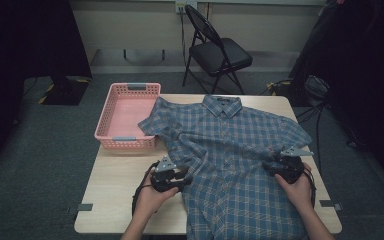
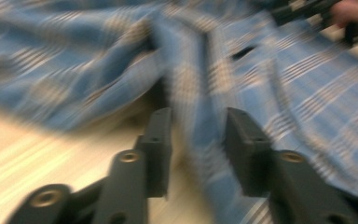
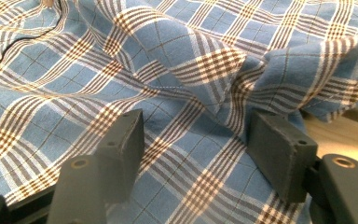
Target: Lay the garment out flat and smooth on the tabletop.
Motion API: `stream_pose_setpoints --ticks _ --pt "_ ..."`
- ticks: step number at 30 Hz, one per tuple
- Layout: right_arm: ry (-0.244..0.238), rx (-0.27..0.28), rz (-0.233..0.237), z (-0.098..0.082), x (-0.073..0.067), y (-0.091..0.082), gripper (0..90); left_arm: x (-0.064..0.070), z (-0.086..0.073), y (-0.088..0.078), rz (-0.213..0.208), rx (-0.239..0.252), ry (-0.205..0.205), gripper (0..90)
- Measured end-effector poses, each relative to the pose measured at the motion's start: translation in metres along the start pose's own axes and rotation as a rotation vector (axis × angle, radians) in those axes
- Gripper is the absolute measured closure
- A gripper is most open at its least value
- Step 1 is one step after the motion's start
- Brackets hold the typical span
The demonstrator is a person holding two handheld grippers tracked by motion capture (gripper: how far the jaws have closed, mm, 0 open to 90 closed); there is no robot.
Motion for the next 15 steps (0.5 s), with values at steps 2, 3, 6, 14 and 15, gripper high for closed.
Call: stream_pose_setpoints --ticks 2,3,6,14,15 --pt "0.0 0.0 0.0 0.0 0.0 0.0 35.8 0.003 0.009 0.01 -0.007 -0.015 0.025 73.7" --pt "0.0 0.0 0.0 0.0 0.0 0.0 35.8 0.005 0.013 0.016 -0.007 -0.038 0.047 77.4" --pt "0.0 0.0 0.0 0.0 0.0 0.0 35.8 0.008 0.024 0.034 -0.018 -0.089 0.079 86.3" --pt "0.0 0.0 0.0 0.0 0.0 0.0 35.8 0.029 0.059 0.07 0.021 -0.114 0.198 87.6" --pt "0.0 0.0 0.0 0.0 0.0 0.0 35.8 0.032 0.063 0.077 0.024 -0.128 0.217 87.6"
Point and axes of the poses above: each handheld gripper's, and its own axes: y roughly forward along the jaws, z roughly out of its top, x roughly to its right, the point moved 1 cm from there along y, roughly forward along the jaws, and after that the axes turned 7 degrees about -z, right-handed, at the moved point
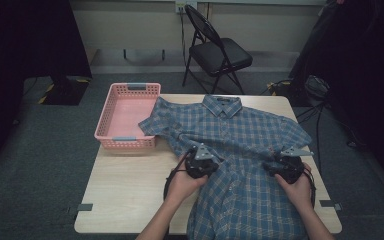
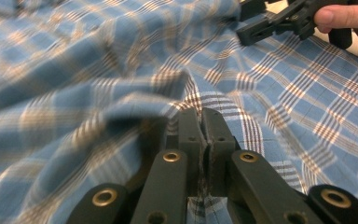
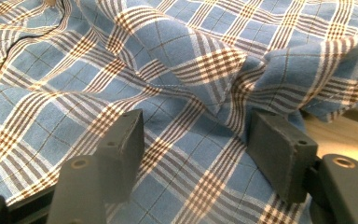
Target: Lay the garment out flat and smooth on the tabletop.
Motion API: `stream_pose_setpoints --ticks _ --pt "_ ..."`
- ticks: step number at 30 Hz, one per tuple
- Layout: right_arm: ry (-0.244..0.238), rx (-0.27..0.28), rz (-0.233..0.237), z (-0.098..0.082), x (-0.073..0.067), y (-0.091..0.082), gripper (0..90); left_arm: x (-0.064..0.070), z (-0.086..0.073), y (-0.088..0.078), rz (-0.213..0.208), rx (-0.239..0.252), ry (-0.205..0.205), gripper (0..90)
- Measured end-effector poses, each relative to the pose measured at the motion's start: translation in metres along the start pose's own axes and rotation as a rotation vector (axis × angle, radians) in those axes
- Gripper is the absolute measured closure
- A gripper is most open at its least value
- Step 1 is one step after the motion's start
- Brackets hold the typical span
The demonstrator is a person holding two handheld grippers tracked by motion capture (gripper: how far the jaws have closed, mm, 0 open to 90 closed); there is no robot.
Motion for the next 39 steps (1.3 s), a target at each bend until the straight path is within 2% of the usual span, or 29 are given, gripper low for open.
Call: stream_pose_setpoints --ticks 2,4,6,10,13,17,18,21,23,25,26,27,28,30,32,33,34,37,39 --pt "0.0 0.0 0.0 0.0 0.0 0.0 35.7 0.006 0.006 0.013 0.002 -0.037 0.03 87.8" --pt "0.0 -0.001 -0.001 0.0 0.0 0.0 35.7 0.011 0.008 0.018 0.009 -0.059 0.05 87.9" --pt "0.0 -0.001 0.0 0.0 0.0 0.0 35.7 0.015 0.006 0.012 0.014 -0.062 0.054 87.9" --pt "-0.001 -0.001 0.001 0.0 0.0 0.0 35.4 0.017 -0.008 -0.018 0.04 -0.077 0.046 87.9" --pt "-0.002 0.0 0.002 0.0 0.0 0.0 35.2 0.015 -0.027 -0.043 0.065 -0.084 0.022 87.9" --pt "-0.002 -0.001 0.002 0.0 0.0 0.0 35.1 0.013 -0.055 -0.071 0.072 -0.072 -0.021 87.9" --pt "-0.002 -0.001 0.002 0.0 0.0 0.0 35.0 0.013 -0.062 -0.076 0.07 -0.065 -0.035 87.8" --pt "-0.009 -0.001 0.011 0.0 -0.001 0.0 34.3 0.014 -0.078 -0.088 0.019 -0.023 -0.101 87.4" --pt "-0.02 0.001 0.02 0.0 -0.003 0.0 34.3 0.014 -0.083 -0.091 0.017 -0.015 -0.114 85.4" --pt "-0.018 0.0 0.019 0.0 -0.003 0.0 34.4 0.01 -0.085 -0.096 0.064 -0.003 -0.113 71.0" --pt "-0.018 0.0 0.02 0.0 -0.003 0.0 34.4 0.006 -0.085 -0.099 0.079 0.025 -0.131 67.0" --pt "-0.018 0.0 0.019 0.0 -0.003 0.0 34.3 0.001 -0.085 -0.101 0.094 0.061 -0.17 61.4" --pt "-0.018 0.0 0.019 0.0 -0.003 0.0 34.4 -0.005 -0.086 -0.104 0.115 0.075 -0.196 59.1" --pt "-0.018 0.0 0.02 0.0 -0.003 0.0 34.4 -0.016 -0.088 -0.103 0.149 0.083 -0.232 57.2" --pt "-0.018 0.0 0.019 0.0 -0.003 0.0 34.4 -0.026 -0.09 -0.096 0.14 0.098 -0.263 55.7" --pt "-0.018 0.0 0.02 0.0 -0.003 0.0 34.4 -0.028 -0.089 -0.09 0.145 0.093 -0.25 55.5" --pt "-0.018 0.0 0.019 0.0 -0.003 0.0 34.4 -0.03 -0.088 -0.082 0.149 0.077 -0.219 54.5" --pt "-0.018 0.0 0.019 0.0 -0.003 0.0 34.4 -0.034 -0.083 -0.056 0.197 -0.006 -0.142 50.8" --pt "-0.018 0.0 0.019 0.0 -0.003 0.0 34.4 -0.037 -0.078 -0.045 0.202 -0.031 -0.133 52.5"
Point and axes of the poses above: each handheld gripper's, and its own axes: y roughly forward along the jaws, z roughly out of its top, x roughly to its right, the point moved 1 cm from there along y, roughly forward along the jaws, and after that the axes turned 7 degrees about -z, right-handed, at the moved point
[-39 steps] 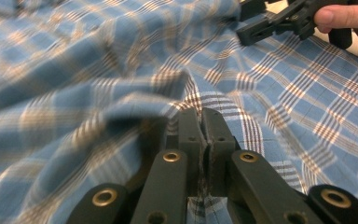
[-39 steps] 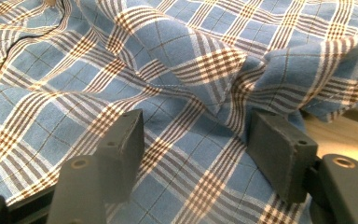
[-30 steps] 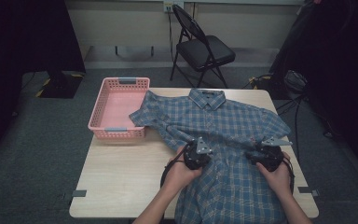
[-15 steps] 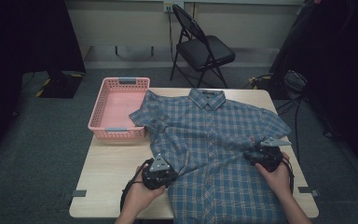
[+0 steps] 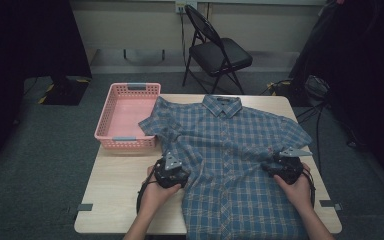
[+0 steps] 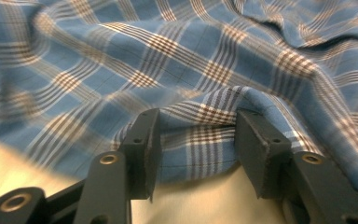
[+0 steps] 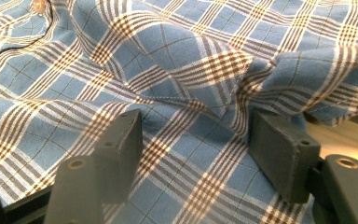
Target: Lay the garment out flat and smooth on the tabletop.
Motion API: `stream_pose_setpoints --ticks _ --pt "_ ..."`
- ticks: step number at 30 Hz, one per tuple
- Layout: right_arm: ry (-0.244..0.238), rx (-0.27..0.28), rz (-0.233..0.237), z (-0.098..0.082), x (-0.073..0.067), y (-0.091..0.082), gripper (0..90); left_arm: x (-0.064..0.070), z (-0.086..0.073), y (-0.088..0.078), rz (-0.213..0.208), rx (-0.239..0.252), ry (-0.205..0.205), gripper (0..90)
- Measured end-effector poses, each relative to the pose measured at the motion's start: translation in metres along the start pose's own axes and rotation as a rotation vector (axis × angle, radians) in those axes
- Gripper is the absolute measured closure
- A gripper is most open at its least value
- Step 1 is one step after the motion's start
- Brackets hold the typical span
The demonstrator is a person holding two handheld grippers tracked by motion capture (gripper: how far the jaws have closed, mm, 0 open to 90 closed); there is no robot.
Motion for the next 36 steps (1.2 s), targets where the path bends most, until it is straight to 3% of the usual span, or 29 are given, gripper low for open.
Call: stream_pose_setpoints --ticks 2,3,4,6,7,9,13,21,29,36 --pt "0.0 0.0 0.0 0.0 0.0 0.0 34.4 0.001 0.002 0.007 0.009 -0.051 0.037 61.6" --pt "0.0 0.0 0.0 0.0 0.0 0.0 34.3 0.002 0.004 0.009 -0.009 -0.052 0.021 64.3" --pt "0.0 0.0 0.0 0.0 0.0 0.0 34.3 0.003 0.006 0.009 -0.019 -0.068 0.029 75.5" --pt "0.0 0.0 0.0 0.0 0.0 0.0 34.4 0.004 0.01 0.005 -0.006 -0.094 0.07 83.9" --pt "0.0 0.0 0.0 0.0 0.0 0.0 34.3 0.003 0.012 0.001 -0.013 -0.09 0.067 86.1" --pt "0.0 0.0 0.0 0.0 0.0 0.0 34.4 -0.002 0.018 -0.014 -0.037 -0.055 0.039 87.7" --pt "0.0 0.0 0.0 0.0 0.0 0.0 34.4 -0.011 0.028 -0.045 -0.035 0.011 0.013 88.5" --pt "0.0 0.0 0.0 0.0 0.0 0.0 34.4 -0.016 0.026 -0.097 -0.042 0.098 0.008 88.4" --pt "0.0 0.0 0.0 0.0 0.0 0.0 34.4 -0.032 -0.003 -0.12 -0.042 0.099 -0.054 87.8" --pt "0.0 0.0 0.0 0.0 0.0 0.0 34.4 -0.034 -0.018 -0.131 -0.003 0.135 -0.074 85.5"
Point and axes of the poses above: each handheld gripper's, and its own axes: y roughly forward along the jaws, z roughly out of its top, x roughly to its right, the point moved 1 cm from there along y, roughly forward along the jaws, and after that the axes turned 7 degrees about -z, right-handed, at the moved point
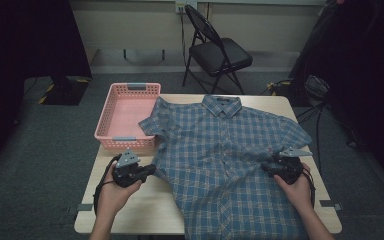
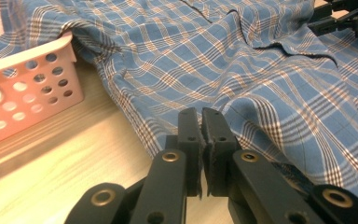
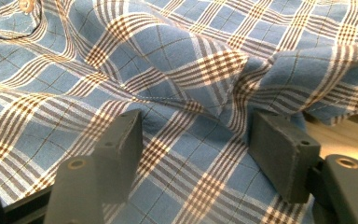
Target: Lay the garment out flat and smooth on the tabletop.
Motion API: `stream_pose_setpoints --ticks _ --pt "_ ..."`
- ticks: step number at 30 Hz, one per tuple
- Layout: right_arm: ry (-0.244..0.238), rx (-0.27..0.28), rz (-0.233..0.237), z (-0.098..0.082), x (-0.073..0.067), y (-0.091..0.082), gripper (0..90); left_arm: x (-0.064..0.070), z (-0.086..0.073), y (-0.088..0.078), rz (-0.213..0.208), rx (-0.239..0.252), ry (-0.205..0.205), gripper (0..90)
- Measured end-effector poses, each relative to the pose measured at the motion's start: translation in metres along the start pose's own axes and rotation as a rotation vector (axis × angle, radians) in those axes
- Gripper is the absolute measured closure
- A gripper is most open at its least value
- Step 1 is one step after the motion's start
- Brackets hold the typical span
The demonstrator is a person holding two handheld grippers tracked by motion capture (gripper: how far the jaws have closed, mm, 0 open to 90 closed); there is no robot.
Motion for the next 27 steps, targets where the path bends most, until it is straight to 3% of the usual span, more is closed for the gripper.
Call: stream_pose_setpoints --ticks 2,5,8,10,12,14,18,21,24,27 --pt "0.0 0.0 0.0 0.0 0.0 0.0 34.4 -0.003 -0.006 -0.006 0.044 0.013 -0.008 80.9" --pt "0.0 0.0 0.0 0.0 0.0 0.0 34.4 -0.007 -0.021 -0.011 0.035 0.032 -0.084 68.0" --pt "0.0 0.0 0.0 0.0 0.0 0.0 34.4 -0.004 -0.044 0.0 -0.004 -0.06 -0.12 56.5" --pt "0.0 0.0 0.0 0.0 0.0 0.0 34.4 0.001 -0.058 0.013 -0.017 -0.127 -0.099 51.5" --pt "0.0 0.0 0.0 0.0 0.0 0.0 34.4 0.008 -0.065 0.025 -0.049 -0.151 -0.09 50.1" --pt "0.0 0.0 0.0 0.0 0.0 0.0 34.3 0.017 -0.062 0.034 -0.088 -0.138 -0.088 48.7" --pt "0.0 0.0 0.0 0.0 0.0 0.0 34.4 0.038 -0.048 0.048 -0.168 -0.107 -0.042 48.0" --pt "0.0 0.0 0.0 0.0 0.0 0.0 34.4 0.045 -0.043 0.057 -0.222 -0.066 -0.043 46.9" --pt "-0.001 0.0 0.0 0.0 0.0 0.0 34.4 0.044 -0.037 0.061 -0.188 -0.018 -0.036 48.8" --pt "0.0 0.0 0.0 0.0 0.0 0.0 34.3 0.044 -0.02 0.06 -0.173 0.04 -0.033 56.2"
Point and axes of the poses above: each handheld gripper's, and its own axes: y roughly forward along the jaws, z roughly out of its top, x roughly to its right, the point moved 1 cm from there along y, roughly forward along the jaws, and after that the axes turned 7 degrees about -z, right-handed, at the moved point
